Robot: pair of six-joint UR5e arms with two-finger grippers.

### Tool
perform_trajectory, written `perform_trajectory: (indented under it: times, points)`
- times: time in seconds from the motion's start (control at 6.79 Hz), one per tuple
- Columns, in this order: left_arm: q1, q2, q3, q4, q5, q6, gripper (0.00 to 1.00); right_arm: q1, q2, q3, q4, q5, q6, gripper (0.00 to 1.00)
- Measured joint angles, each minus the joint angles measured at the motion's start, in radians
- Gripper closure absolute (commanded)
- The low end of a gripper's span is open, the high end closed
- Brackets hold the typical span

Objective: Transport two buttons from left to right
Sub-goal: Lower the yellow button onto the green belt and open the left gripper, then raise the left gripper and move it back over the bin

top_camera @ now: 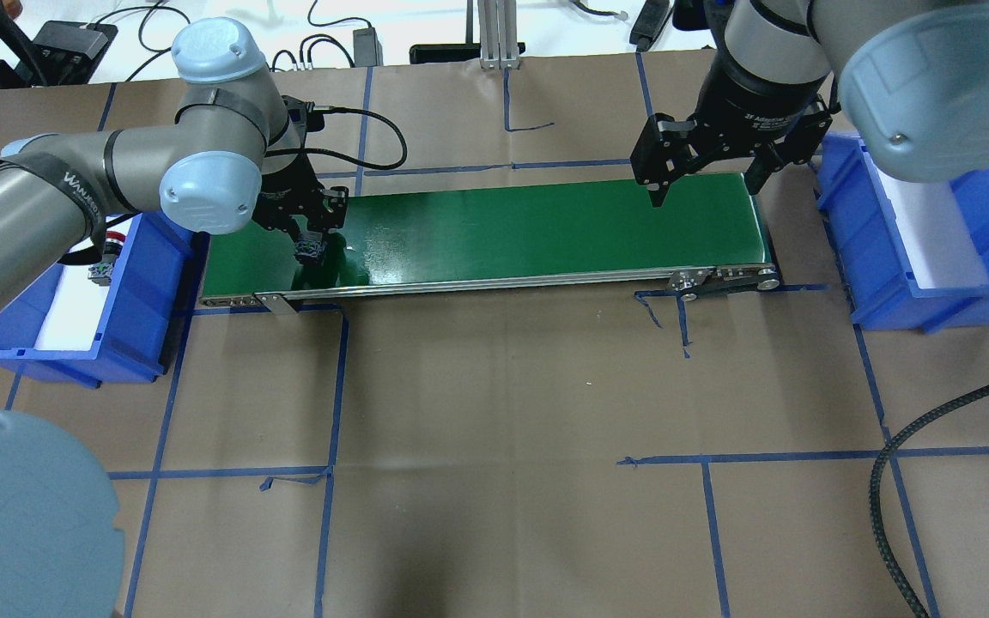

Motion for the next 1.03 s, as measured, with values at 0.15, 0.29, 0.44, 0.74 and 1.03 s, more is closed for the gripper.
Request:
perform_trajectory:
  times: [0.15, 0.29, 0.44, 0.74, 1.03]
  points:
    - [0.009, 0.004, 0.007, -0.002, 0.002, -0.003, 0.0, 0.0, 0.0, 0.0, 0.0, 0.0, 0.0, 0.0]
    - [0.022, 0.017, 0.02, -0.009, 0.003, -0.004, 0.0, 0.0, 0.0, 0.0, 0.0, 0.0, -0.001, 0.0]
    - [0.045, 0.048, 0.033, -0.041, 0.003, -0.004, 0.0, 0.0, 0.0, 0.0, -0.001, 0.001, -0.001, 0.0]
    - [0.111, 0.131, 0.076, -0.166, 0.001, 0.014, 0.0, 0.0, -0.001, 0.0, -0.001, 0.001, 0.0, 0.0]
    - [0.165, 0.166, 0.113, -0.221, 0.004, 0.081, 0.0, 0.0, -0.001, 0.0, -0.002, 0.002, 0.001, 0.0]
